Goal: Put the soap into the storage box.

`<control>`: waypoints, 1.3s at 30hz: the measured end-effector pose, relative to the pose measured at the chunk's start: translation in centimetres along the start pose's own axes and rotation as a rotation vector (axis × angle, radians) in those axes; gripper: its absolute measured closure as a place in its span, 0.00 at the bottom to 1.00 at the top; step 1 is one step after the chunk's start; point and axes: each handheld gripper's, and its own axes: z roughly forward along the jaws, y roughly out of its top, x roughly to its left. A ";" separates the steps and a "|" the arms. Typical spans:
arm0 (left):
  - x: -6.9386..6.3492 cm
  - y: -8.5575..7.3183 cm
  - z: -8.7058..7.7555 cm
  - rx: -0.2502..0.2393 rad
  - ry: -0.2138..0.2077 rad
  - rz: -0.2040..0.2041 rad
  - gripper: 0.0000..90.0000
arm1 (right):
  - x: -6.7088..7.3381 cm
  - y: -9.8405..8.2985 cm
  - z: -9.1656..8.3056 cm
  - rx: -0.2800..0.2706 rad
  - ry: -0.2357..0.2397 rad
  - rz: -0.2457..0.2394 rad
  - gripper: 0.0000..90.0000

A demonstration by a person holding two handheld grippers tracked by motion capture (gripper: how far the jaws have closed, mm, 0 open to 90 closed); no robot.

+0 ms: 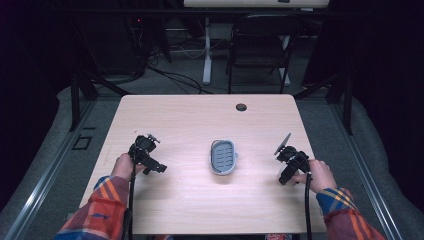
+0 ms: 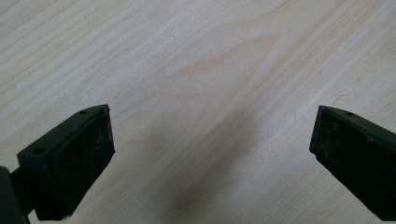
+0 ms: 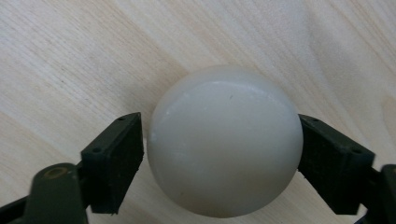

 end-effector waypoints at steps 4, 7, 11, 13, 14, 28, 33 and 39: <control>0.1 0.0 0.1 0.003 -0.001 0.000 0.00 | -0.1 -0.1 0.0 0.000 -0.001 0.001 0.26; 0.0 0.0 0.1 0.005 0.003 0.003 0.00 | -0.1 -0.1 0.1 -0.005 -0.001 0.002 0.27; 0.1 0.0 0.0 0.000 -0.001 0.000 0.00 | 0.0 -0.1 0.1 -0.012 0.010 0.008 0.27; 0.1 0.0 0.1 0.001 -0.002 -0.006 0.00 | 0.1 -0.1 0.0 -0.016 0.007 0.005 0.27; 0.1 0.0 0.1 0.001 -0.003 -0.006 0.00 | 0.1 -0.1 -0.2 -0.004 0.009 -0.004 0.27; 0.1 -0.1 0.0 -0.001 0.000 -0.005 0.00 | 0.6 -0.2 -1.2 -0.033 -0.008 -0.006 0.27; 0.2 -0.1 0.0 -0.003 -0.001 -0.005 0.00 | 0.7 0.0 -1.5 -0.032 -0.013 -0.020 0.27; 0.2 -0.1 -0.1 -0.005 -0.002 -0.004 0.00 | 0.8 0.2 -1.7 -0.024 -0.019 -0.026 0.27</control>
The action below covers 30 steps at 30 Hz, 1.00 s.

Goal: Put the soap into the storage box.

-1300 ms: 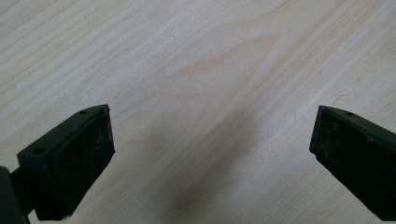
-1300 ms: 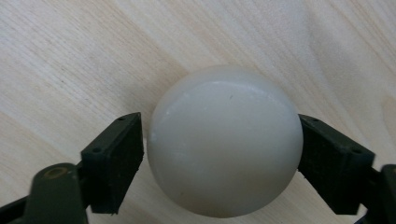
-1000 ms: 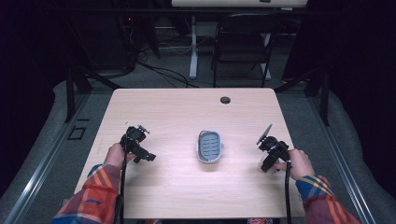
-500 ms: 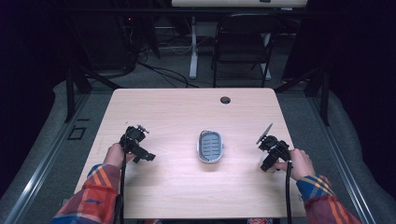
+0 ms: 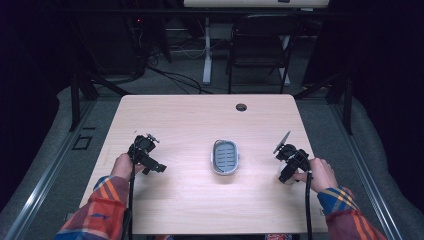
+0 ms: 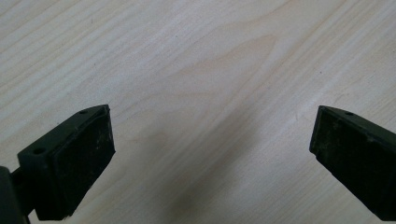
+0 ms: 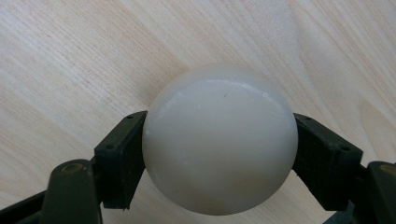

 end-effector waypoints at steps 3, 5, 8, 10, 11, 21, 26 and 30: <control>0.0 0.0 0.0 0.001 0.000 -0.001 0.00 | 0.1 0.1 -0.1 -0.001 0.002 0.000 0.27; 0.0 0.0 0.0 -0.001 -0.001 0.000 0.00 | 0.2 0.2 -0.1 -0.005 0.006 0.000 0.27; 0.0 0.0 0.0 0.001 -0.002 0.000 0.00 | 0.4 0.3 -0.1 -0.012 0.011 0.003 0.27; 0.0 0.0 0.0 -0.002 0.000 0.000 0.00 | 0.4 0.5 -0.4 0.009 0.010 -0.016 0.27; 0.0 0.0 0.0 -0.002 0.000 0.000 0.00 | 0.4 0.5 -0.4 0.009 0.010 -0.016 0.27; 0.0 0.0 0.0 -0.001 -0.006 0.001 0.00 | 0.7 1.3 -0.9 0.009 0.009 -0.029 0.27; 0.1 0.0 0.0 -0.009 -0.014 0.005 0.00 | 0.9 1.9 -1.0 -0.008 0.014 -0.032 0.27; 0.0 0.0 0.0 -0.006 -0.015 0.007 0.00 | 1.0 2.5 -1.4 -0.003 0.009 -0.042 0.27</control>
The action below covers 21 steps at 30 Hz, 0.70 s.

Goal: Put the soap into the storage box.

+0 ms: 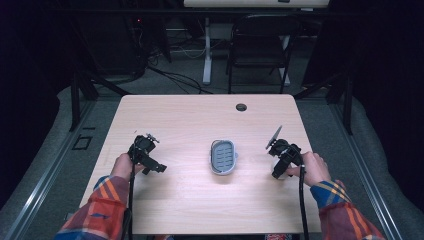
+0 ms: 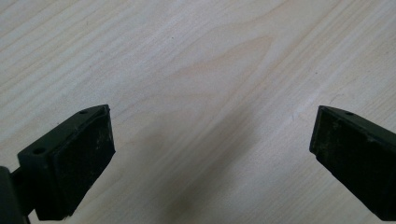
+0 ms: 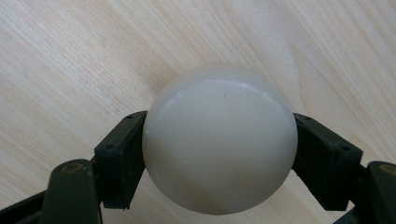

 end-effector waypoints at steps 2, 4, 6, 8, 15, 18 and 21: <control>0.0 0.0 0.0 0.000 0.001 0.000 0.00 | 0.2 0.0 0.2 -0.026 0.005 0.018 0.27; 0.0 0.0 0.0 0.000 0.000 -0.002 0.00 | 0.2 0.3 0.0 -0.012 0.004 0.001 0.27; 0.0 0.0 -0.1 0.002 0.002 -0.001 0.00 | 0.3 0.6 -0.1 -0.010 0.001 -0.001 0.27; 0.0 0.0 0.0 0.000 0.001 0.000 0.00 | 0.3 0.8 -0.2 -0.013 -0.003 -0.007 0.27; -0.1 0.0 0.0 0.001 0.001 0.002 0.00 | 0.5 1.4 -0.4 -0.022 -0.002 -0.009 0.27; -0.1 0.0 0.0 0.002 0.001 0.003 0.00 | 0.6 1.7 -0.5 -0.024 -0.001 -0.014 0.27; -0.1 0.0 0.0 0.002 0.000 0.003 0.00 | 0.7 2.0 -0.7 -0.023 0.000 -0.021 0.27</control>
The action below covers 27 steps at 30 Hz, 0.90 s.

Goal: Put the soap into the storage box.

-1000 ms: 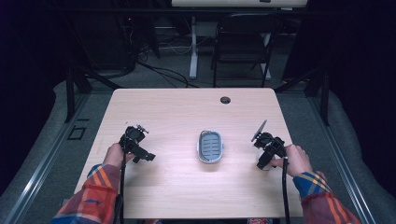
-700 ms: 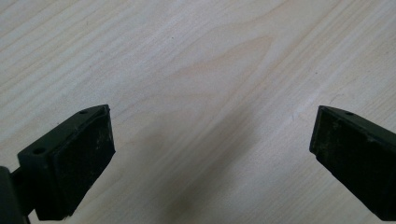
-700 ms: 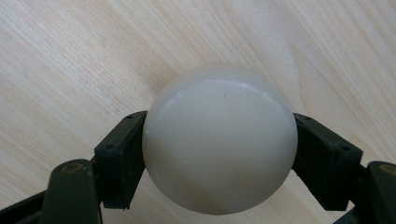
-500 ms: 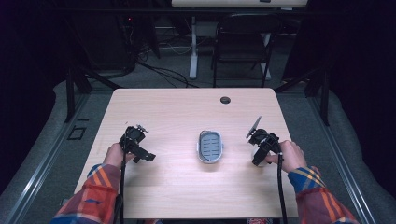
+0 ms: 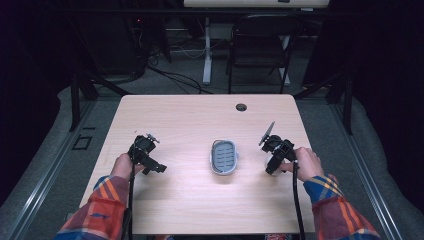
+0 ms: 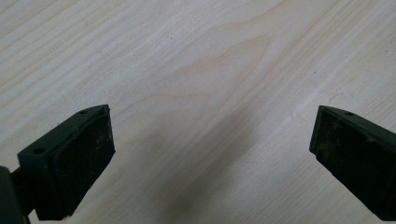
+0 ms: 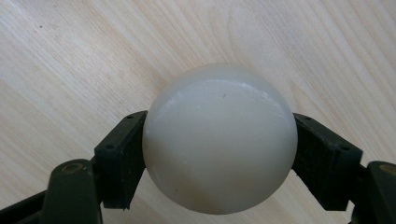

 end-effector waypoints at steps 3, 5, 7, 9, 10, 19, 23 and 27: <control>0.0 0.0 0.0 -0.002 0.003 0.004 0.00 | 0.1 0.4 -0.1 -0.003 0.003 -0.008 0.27; 0.0 0.0 0.0 0.001 -0.001 0.003 0.00 | 0.2 0.7 -0.1 0.001 0.000 -0.014 0.27; 0.0 0.0 0.0 0.001 -0.001 0.003 0.00 | 0.3 0.8 0.0 -0.010 0.000 -0.006 0.27; 0.0 0.0 0.0 0.002 -0.002 0.003 0.00 | 0.2 1.0 -0.2 0.014 -0.003 -0.027 0.27; 0.0 0.0 0.0 0.001 -0.002 0.002 0.00 | 0.3 1.1 -0.2 0.011 -0.003 -0.024 0.27; 0.0 0.0 0.1 -0.003 -0.005 0.002 0.00 | 0.7 2.1 -0.4 -0.002 0.008 -0.034 0.27; 0.0 0.0 0.1 -0.002 -0.005 0.001 0.00 | 0.8 2.5 -0.5 0.001 0.005 -0.042 0.27; 0.0 0.0 0.1 -0.002 -0.006 0.001 0.00 | 0.9 3.0 -0.6 -0.004 0.002 -0.047 0.27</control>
